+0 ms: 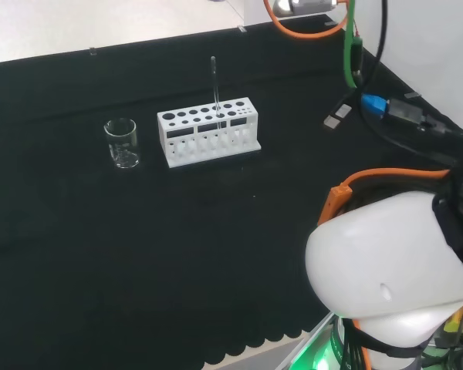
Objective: Take the glass rod from the white test tube rack.
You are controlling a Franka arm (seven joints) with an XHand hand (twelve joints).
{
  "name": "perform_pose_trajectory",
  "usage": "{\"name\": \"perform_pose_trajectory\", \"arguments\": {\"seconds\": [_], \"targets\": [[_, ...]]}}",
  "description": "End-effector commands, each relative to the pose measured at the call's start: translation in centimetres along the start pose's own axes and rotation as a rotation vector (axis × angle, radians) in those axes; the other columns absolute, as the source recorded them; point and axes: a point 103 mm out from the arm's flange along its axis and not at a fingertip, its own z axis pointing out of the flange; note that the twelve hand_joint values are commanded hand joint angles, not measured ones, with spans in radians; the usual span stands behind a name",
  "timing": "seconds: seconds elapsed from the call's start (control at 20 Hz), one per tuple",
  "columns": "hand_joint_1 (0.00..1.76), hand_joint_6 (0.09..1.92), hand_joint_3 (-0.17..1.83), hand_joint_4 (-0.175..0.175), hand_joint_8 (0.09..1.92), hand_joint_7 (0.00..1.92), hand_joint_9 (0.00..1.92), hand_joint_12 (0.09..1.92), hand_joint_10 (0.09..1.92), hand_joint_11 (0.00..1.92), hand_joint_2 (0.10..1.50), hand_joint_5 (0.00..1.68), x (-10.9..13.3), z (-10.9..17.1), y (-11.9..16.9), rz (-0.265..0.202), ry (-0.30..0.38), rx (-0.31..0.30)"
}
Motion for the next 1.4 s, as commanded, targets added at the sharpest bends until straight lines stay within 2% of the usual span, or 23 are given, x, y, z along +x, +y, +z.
{"name": "perform_pose_trajectory", "arguments": {"seconds": [0.05,0.65,1.4], "targets": [[0.36,0.09,0.28,0.004,0.75,0.22,0.29,1.49,0.89,0.12,0.89,0.17,0.0,0.4,4.2,-0.037,0.003,0.015],[0.35,0.09,0.28,0.006,0.76,0.25,0.32,1.49,0.88,0.12,0.9,0.18,-1.2,1.8,9.2,-0.036,0.002,0.061],[0.35,0.09,0.29,0.005,0.77,0.27,0.37,1.49,0.88,0.13,0.91,0.18,-0.4,4.1,14.3,-0.079,-0.018,0.118]]}}
